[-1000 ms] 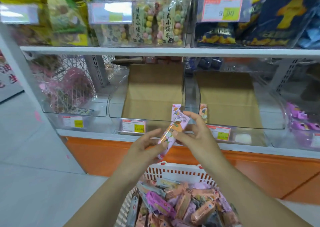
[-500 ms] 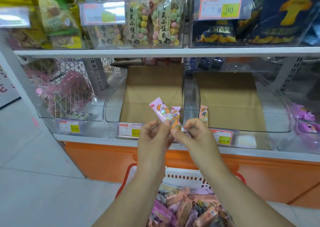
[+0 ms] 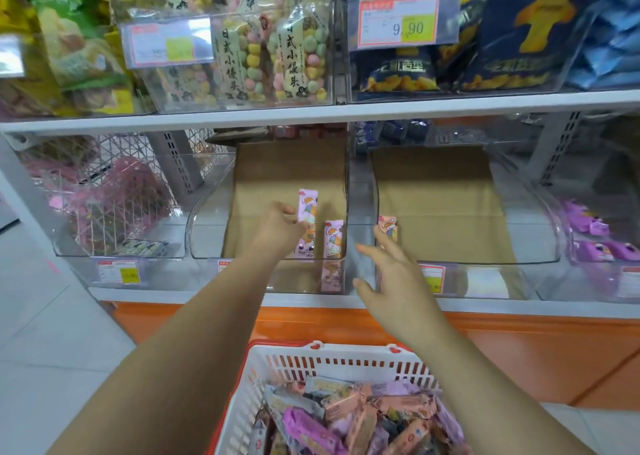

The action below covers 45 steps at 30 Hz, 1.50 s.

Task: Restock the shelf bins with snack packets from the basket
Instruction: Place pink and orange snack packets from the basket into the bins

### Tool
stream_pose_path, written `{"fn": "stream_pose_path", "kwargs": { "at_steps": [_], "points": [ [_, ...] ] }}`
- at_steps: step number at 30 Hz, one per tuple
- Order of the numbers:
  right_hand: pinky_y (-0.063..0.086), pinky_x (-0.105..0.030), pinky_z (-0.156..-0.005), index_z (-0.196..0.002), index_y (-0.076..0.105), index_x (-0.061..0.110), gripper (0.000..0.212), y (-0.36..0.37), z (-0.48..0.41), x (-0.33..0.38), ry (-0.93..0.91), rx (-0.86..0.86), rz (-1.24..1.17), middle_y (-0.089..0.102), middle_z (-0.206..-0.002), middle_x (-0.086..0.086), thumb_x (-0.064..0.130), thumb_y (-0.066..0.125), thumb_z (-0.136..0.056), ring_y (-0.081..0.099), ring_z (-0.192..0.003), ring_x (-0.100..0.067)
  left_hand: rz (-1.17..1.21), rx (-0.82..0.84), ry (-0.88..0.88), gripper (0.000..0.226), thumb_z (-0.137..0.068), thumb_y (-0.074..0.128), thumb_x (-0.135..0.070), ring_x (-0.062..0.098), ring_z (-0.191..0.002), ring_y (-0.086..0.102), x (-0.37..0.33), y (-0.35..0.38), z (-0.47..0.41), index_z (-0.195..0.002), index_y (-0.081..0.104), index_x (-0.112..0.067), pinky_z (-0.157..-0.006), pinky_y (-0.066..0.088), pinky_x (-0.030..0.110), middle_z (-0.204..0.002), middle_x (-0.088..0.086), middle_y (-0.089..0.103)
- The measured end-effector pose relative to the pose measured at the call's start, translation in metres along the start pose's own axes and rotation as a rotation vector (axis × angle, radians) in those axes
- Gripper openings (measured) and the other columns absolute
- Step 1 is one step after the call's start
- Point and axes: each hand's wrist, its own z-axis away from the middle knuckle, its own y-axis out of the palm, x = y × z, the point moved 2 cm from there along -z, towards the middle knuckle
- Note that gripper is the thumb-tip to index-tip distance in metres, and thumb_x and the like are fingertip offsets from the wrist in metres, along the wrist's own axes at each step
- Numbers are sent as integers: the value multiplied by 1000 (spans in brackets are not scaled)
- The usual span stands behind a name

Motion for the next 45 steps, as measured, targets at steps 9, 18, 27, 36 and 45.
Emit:
{"fn": "stream_pose_path", "kwargs": {
  "at_steps": [9,18,27,36,45],
  "points": [
    [18,-35,-117,-135,50,25,48,-4,-1,-8,-35,32,-53,17,-157,8,22,62,-89,25,-142,-13,-603,202,-23,13,-92,56,-18,24,-80,49,-5,14,-11,-84,57,-9,-66,44,29,-85,11,55],
    [18,-35,-118,-129,56,26,39,-4,-1,-11,-61,20,-74,22,-156,8,20,60,-90,25,-142,-12,-701,151,0,17,-87,55,-17,20,-70,51,11,20,-15,-73,61,-9,-57,38,26,-72,4,53],
    [45,-20,-81,-110,67,23,23,27,37,-42,-92,164,0,66,-108,11,18,55,-91,59,-92,-4,-305,-295,629,27,-90,50,-13,17,-96,62,42,20,89,-111,65,-20,-81,49,34,-108,-6,67],
    [50,-25,-74,-115,63,23,25,122,124,-143,294,486,181,68,-109,2,23,50,-93,63,-94,-14,-409,41,309,23,-93,49,-19,18,-92,65,197,72,150,-108,67,-23,-76,51,33,-108,-6,67],
    [38,-29,-101,-139,43,21,44,143,134,-192,406,585,282,37,-148,-1,20,47,-96,39,-132,-20,-933,534,78,51,-100,39,-33,25,-146,-4,272,111,151,-148,24,-31,-115,20,45,-159,-1,4]
  ]
}}
